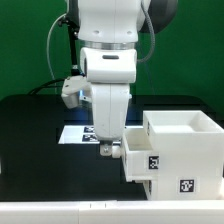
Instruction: Assemble drawer
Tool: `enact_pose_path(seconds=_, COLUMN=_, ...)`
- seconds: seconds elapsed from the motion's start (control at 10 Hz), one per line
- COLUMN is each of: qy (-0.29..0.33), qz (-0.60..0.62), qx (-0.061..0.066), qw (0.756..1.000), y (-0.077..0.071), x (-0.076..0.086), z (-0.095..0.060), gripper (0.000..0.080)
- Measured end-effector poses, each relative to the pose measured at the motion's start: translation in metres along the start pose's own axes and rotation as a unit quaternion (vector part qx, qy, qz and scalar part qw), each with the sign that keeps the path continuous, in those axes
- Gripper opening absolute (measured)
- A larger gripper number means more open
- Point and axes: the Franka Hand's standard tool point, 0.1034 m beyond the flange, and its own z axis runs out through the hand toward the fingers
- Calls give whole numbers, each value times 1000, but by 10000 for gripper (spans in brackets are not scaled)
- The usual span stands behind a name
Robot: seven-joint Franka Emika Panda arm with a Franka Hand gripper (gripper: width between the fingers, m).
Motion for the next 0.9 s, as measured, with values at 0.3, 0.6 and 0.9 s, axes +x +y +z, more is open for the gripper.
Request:
enact_pose_path(seconds=0.3, qy=3, qz=10, qx=-2, qw=1000, y=1, x=22, z=-2, gripper=649)
enact_pose_path(seconds=0.6, qy=6, qz=17, qx=-3, qw=1000, y=1, x=38, z=-3, gripper=649)
enact_pose_path(seconds=0.9, qy=6, qz=17, qx=-1, qw=1000, y=0, x=32, z=-2, gripper=649)
